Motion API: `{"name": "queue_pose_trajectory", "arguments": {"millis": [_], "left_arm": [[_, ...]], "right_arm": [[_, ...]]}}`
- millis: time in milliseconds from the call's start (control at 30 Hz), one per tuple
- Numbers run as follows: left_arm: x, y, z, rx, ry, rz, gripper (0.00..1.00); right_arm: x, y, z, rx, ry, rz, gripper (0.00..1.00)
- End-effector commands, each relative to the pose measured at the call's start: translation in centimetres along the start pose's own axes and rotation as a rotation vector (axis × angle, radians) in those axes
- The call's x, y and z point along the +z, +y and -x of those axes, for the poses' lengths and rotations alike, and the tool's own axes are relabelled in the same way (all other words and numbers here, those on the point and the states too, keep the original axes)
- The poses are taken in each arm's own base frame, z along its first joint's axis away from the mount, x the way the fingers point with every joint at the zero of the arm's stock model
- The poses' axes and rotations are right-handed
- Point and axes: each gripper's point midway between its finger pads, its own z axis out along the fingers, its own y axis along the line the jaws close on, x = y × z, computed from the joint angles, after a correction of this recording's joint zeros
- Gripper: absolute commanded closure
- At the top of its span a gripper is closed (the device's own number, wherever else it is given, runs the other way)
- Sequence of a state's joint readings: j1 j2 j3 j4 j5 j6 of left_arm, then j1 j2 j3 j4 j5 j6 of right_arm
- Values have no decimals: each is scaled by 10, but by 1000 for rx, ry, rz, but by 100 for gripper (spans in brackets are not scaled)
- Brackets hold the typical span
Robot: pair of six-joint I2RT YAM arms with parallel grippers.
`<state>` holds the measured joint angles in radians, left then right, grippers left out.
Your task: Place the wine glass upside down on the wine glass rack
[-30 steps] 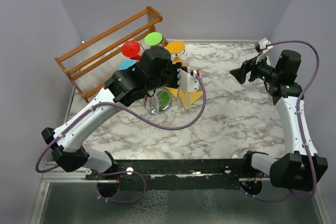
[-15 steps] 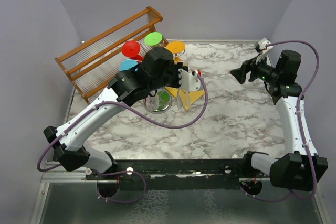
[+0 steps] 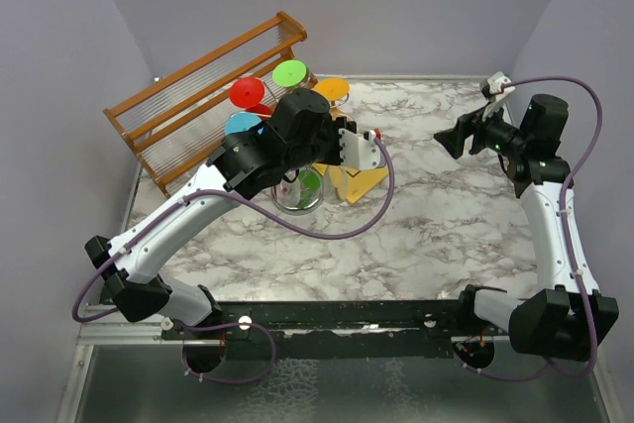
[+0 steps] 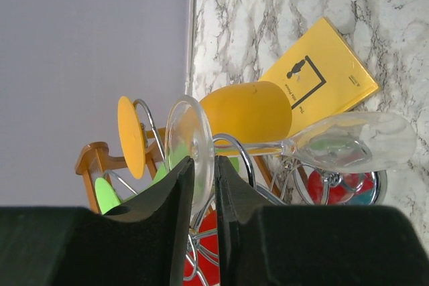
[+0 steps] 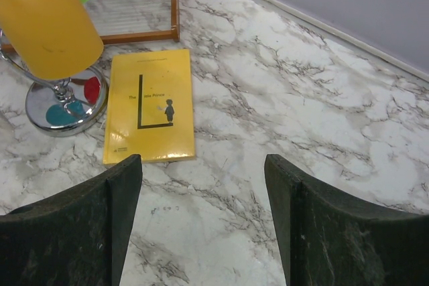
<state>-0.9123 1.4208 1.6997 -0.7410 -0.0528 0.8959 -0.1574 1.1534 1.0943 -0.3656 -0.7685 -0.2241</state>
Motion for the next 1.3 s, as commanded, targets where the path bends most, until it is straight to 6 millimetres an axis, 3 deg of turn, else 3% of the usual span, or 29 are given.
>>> {"name": "queue_pose_trajectory", "arguments": {"millis": [0,333,1267], "left_arm": [[0,8,10,-29,-37,35,77],[-4,6,24,-71,-96,3,73],[-11,4,35,-116,-144,-24,62]], "right_arm": [[-3,-1,7,-43,-26,-12,27],[-3,0,7,-43,-27,-11,27],[-4,-1,9,-47,-30,-12,27]]}}
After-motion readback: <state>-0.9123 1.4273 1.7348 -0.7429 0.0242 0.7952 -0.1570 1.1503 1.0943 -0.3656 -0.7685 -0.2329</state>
